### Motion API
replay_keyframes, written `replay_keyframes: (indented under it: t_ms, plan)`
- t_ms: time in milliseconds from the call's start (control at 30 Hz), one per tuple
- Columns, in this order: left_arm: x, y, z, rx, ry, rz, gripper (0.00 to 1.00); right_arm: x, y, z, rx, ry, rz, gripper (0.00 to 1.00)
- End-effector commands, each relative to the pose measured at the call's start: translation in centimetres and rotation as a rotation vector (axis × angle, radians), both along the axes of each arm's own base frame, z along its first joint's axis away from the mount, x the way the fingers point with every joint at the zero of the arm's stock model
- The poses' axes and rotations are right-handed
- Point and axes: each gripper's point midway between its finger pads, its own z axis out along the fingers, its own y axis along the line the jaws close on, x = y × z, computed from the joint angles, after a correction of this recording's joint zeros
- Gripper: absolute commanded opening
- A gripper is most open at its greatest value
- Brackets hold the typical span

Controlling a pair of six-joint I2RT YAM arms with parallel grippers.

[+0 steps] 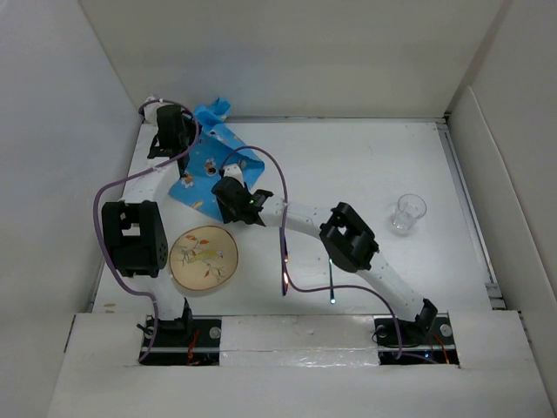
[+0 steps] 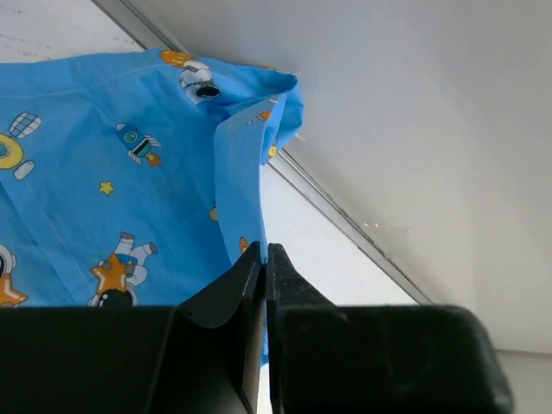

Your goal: Set the dinner table for one person

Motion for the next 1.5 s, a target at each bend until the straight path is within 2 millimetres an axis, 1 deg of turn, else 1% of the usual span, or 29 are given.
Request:
replay_keyframes:
  t_ms: [0, 33, 167, 200, 267, 300, 333, 367, 400, 433, 500, 533, 667, 700, 733, 767, 867, 900, 1000, 1100, 1133, 1167, 1200, 1233, 1300, 1367, 1400, 1433, 1467]
  plan:
    - [-0.3, -0.1, 5.6, -0.006, -0.141, -0.013, 0.00, -2.1, -1.8, -2.5, -0.124, 0.068, 0.003, 0.55]
    - [-0.3, -0.2, 5.7, -0.009, -0.144, -0.018, 0.00, -2.2, -1.9, -2.7, -0.127, 0.075, 0.003, 0.53]
    - [-0.3, -0.6, 6.1, -0.030, -0.158, -0.033, 0.00, -2.8, -2.4, -4.3, -0.164, 0.110, 0.002, 0.35]
    - [-0.3, -0.6, 6.1, -0.030, -0.161, -0.037, 0.00, -2.9, -2.6, -4.8, -0.171, 0.119, 0.002, 0.34]
    - [-0.2, -0.5, 6.0, -0.027, -0.159, -0.033, 0.00, -3.2, -2.8, -5.2, -0.171, 0.134, -0.014, 0.25]
    - [-0.2, -0.5, 6.0, -0.022, -0.157, -0.032, 0.00, -3.1, -2.8, -5.0, -0.167, 0.130, -0.020, 0.22]
    - [-0.2, -0.5, 5.8, -0.019, -0.151, -0.031, 0.00, -3.1, -2.9, -4.7, -0.162, 0.123, -0.025, 0.14]
    - [-0.1, -0.4, 5.6, -0.018, -0.146, -0.029, 0.00, -3.2, -3.4, -5.1, -0.176, 0.124, -0.030, 0.11]
    - [-0.1, -0.4, 5.6, -0.013, -0.146, -0.028, 0.00, -2.7, -3.7, -4.7, -0.162, 0.115, -0.047, 0.10]
    - [-0.1, -0.4, 5.6, -0.013, -0.146, -0.028, 0.00, -2.6, -3.5, -3.3, -0.138, 0.103, -0.052, 0.16]
    - [-0.1, -0.5, 5.6, -0.017, -0.150, -0.032, 0.00, -1.9, -4.1, -2.2, -0.119, 0.078, -0.080, 0.31]
    - [-0.1, -0.5, 5.5, -0.019, -0.146, -0.031, 0.00, -1.7, -3.9, -0.3, -0.089, 0.054, -0.079, 0.46]
    - [-0.1, -0.6, 5.5, -0.023, -0.151, -0.035, 0.00, -1.6, -3.5, 1.8, -0.043, 0.024, -0.062, 0.57]
    - [-0.1, -0.6, 5.5, -0.024, -0.148, -0.035, 0.00, -2.0, -2.8, 1.9, -0.032, 0.027, -0.040, 0.59]
    - [-0.1, -0.5, 5.4, -0.022, -0.146, -0.034, 0.00, -2.1, -2.5, 1.9, -0.026, 0.035, -0.029, 0.59]
    - [-0.1, -0.8, 5.5, -0.016, -0.149, -0.035, 0.00, -2.5, -2.2, 0.6, -0.034, 0.067, -0.013, 0.59]
    - [-0.1, -1.3, 5.3, -0.012, -0.145, -0.042, 0.00, -3.2, -1.6, -1.0, -0.041, 0.097, 0.001, 0.60]
    - [0.0, -1.2, 5.1, -0.009, -0.141, -0.037, 0.00, -3.8, -1.3, -2.1, -0.054, 0.110, 0.009, 0.60]
    - [0.0, -2.2, 4.8, -0.009, -0.138, -0.052, 0.00, -3.8, -1.0, -2.9, -0.046, 0.121, 0.005, 0.61]
    - [0.1, -2.5, 4.5, -0.015, -0.133, -0.065, 0.00, -3.7, -0.8, -2.4, 0.000, 0.117, -0.025, 0.58]
    - [0.2, -2.5, 4.5, -0.015, -0.132, -0.065, 0.00, -3.6, -0.5, -0.2, 0.047, 0.092, -0.025, 0.53]
    - [0.2, -2.4, 4.6, -0.011, -0.134, -0.063, 0.00, -2.6, -0.4, 1.2, 0.095, 0.050, -0.037, 0.52]
    - [0.2, -2.4, 4.7, -0.011, -0.136, -0.061, 0.00, -2.8, -1.1, 1.1, 0.088, 0.046, -0.048, 0.50]
    - [0.1, -2.4, 4.9, -0.007, -0.139, -0.064, 0.00, -2.6, -1.3, 3.0, 0.118, 0.021, -0.060, 0.42]
    - [0.2, -2.4, 5.1, -0.004, -0.143, -0.065, 0.00, -2.2, -1.1, 4.5, 0.164, -0.023, -0.062, 0.40]
    - [0.2, -2.5, 5.2, -0.007, -0.148, -0.069, 0.00, -2.3, -1.3, 3.7, 0.133, -0.009, -0.055, 0.41]
    - [0.3, -2.5, 5.0, -0.007, -0.145, -0.070, 0.00, -1.7, -0.4, 4.6, 0.144, -0.017, -0.056, 0.45]
    - [0.3, -2.6, 5.0, -0.012, -0.143, -0.072, 0.00, -2.1, -0.8, 1.9, 0.077, 0.026, -0.057, 0.48]
    - [0.3, -2.6, 4.8, -0.011, -0.139, -0.072, 0.00, -2.0, -0.6, 1.2, 0.063, 0.037, -0.060, 0.51]
